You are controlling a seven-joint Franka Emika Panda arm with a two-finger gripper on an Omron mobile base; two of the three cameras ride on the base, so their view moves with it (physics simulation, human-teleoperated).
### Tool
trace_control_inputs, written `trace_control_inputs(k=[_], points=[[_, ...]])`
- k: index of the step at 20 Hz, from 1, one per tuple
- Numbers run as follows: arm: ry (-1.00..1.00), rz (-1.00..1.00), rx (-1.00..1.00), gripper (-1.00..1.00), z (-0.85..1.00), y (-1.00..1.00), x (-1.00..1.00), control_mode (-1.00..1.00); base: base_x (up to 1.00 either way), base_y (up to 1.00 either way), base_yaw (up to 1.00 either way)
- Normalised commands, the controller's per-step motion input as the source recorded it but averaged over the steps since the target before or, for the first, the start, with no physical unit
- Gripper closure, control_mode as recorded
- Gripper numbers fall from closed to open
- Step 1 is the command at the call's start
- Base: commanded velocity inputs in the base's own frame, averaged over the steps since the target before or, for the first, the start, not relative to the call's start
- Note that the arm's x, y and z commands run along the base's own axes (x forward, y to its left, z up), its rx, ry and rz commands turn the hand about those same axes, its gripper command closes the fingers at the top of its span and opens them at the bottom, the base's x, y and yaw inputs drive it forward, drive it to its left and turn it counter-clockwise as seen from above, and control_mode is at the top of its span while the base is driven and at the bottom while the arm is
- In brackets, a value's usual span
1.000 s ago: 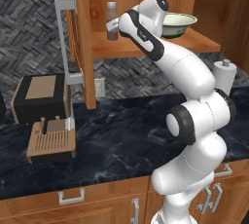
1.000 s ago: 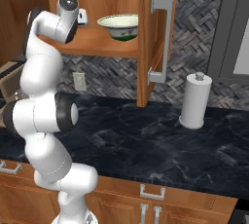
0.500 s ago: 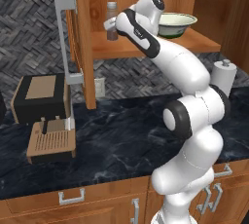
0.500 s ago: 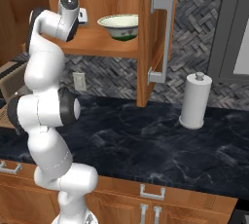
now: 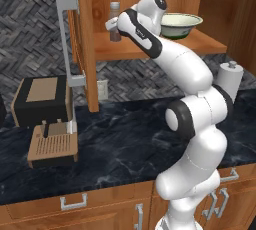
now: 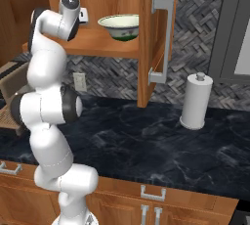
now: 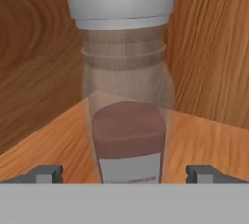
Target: Take the cinnamon bottle from the cabinet and place it on the dining table, next to the plate with the cupcake. Then take the chocolate from the dining counter and place it on the cupcake plate.
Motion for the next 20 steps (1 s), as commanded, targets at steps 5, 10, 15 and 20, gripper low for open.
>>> trace_control_inputs(k=[5,10,15,20], points=[[0.00,0.00,0.00,-1.00,-0.01,0.02,0.11,-1.00,0.00,0.00,0.00],[-0.01,0.00,0.00,-1.00,-0.03,0.04,0.13,-1.00,0.00,0.00,0.00],[-0.02,0.01,0.00,-1.00,-0.04,0.03,0.11,-1.00,0.00,0.00,0.00],[-0.04,0.02,0.00,1.00,-0.04,0.02,0.02,-1.00,0.00,0.00,0.00]])
